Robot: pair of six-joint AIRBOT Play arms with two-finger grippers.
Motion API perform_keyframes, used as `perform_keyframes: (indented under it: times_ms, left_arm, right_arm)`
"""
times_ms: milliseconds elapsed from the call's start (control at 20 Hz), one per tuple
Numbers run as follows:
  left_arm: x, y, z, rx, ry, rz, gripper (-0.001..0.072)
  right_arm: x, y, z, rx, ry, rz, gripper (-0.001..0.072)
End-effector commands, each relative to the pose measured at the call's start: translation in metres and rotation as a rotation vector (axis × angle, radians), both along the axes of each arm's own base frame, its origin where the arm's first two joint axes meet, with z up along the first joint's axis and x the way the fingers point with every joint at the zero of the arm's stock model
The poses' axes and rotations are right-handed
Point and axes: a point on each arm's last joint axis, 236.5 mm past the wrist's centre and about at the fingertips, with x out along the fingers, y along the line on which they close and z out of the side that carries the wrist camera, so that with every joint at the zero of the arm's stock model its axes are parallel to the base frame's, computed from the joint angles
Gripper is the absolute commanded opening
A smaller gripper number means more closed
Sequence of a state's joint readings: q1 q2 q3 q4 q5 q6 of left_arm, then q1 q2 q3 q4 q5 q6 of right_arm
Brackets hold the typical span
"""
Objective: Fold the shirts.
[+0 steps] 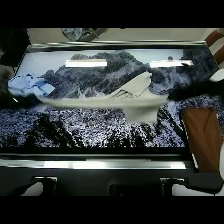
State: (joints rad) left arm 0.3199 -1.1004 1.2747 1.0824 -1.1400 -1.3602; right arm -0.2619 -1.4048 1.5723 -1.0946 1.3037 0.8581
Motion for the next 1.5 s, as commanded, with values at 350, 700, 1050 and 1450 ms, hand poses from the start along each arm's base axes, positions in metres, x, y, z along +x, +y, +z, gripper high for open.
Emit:
perform_keyframes:
  times_ms: [350,700,1050,1450]
  left_arm:
    - [-0.193,-0.051,0.413,0.207,-1.077,0.114,0.0027]
    - [-0.188,-0.047,0.368,0.255,-0.89,0.095,0.0027]
    - [-0.056,-0.012,0.182,0.17,-0.267,-0.019,0.0027]
    - [0.053,-0.001,-0.148,-0.036,0.37,-0.057,0.0027]
  right_arm:
    - [-0.227,-0.005,0.436,-0.483,-1.252,-0.272,0.0072]
    - [-0.253,-0.006,0.427,-0.444,-1.209,-0.321,0.0073]
    - [-0.099,-0.021,0.218,-0.268,-0.409,-0.145,0.0071]
    - [0.067,0.025,-0.102,-0.062,0.194,-0.04,0.0072]
